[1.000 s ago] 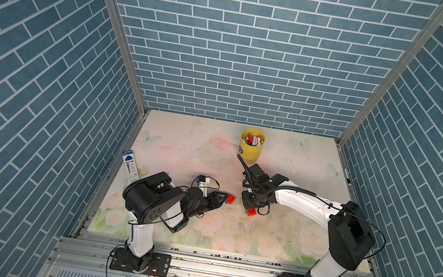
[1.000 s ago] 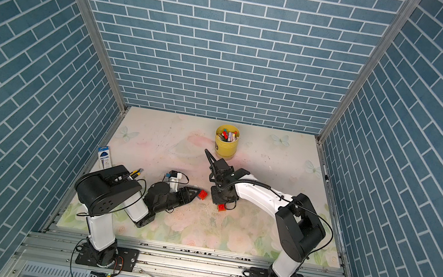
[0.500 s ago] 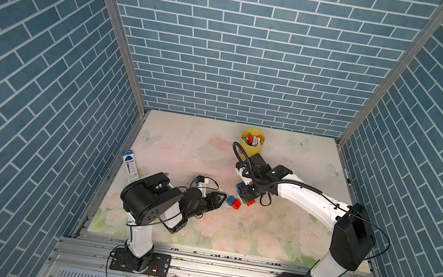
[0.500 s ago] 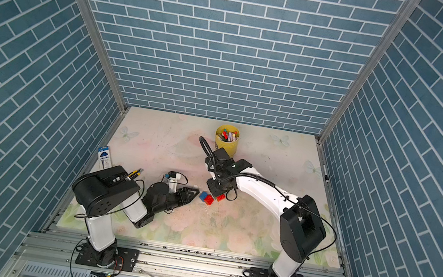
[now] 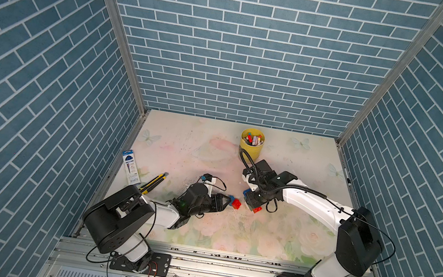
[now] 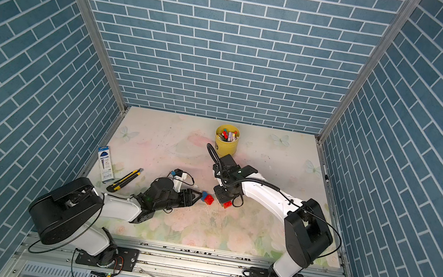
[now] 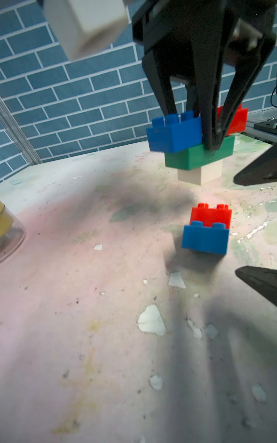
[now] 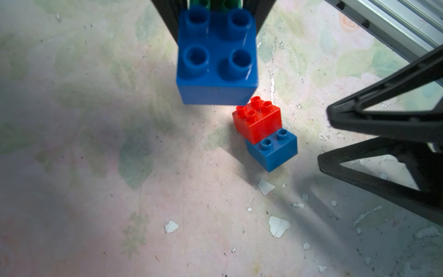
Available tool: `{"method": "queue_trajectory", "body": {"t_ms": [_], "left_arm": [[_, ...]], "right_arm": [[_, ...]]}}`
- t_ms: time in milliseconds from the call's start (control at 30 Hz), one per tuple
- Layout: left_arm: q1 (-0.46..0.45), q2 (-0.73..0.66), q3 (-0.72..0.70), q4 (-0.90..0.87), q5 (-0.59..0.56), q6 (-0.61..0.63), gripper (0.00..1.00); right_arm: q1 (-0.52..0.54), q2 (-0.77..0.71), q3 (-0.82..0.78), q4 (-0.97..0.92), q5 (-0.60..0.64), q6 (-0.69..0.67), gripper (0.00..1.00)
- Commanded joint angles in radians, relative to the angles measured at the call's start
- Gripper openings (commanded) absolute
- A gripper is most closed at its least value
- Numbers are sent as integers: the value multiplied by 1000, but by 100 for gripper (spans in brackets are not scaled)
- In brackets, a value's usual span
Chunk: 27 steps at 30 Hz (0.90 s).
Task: Assemble the letter y with lego
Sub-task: Adjust the lego brick at the center of the board.
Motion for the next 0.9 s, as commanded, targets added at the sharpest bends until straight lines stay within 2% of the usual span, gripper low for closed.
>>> {"method": "queue_trajectory", "body": {"t_ms": [0, 333, 667, 867], "left_arm": [[-1, 6, 15, -140, -17, 56, 58], [-4, 118, 46, -52, 8, 42, 58], [-1, 165, 58, -107, -35, 48, 57], [2, 171, 44, -145, -70, 33, 54]], "right_arm": [[-3, -39, -22, 34, -8, 27, 18], [-7, -57, -53, 50, -8, 40, 18], [-8, -61, -62, 57, -38, 46, 18], [-8, -73, -63, 55, -38, 49, 18]]}}
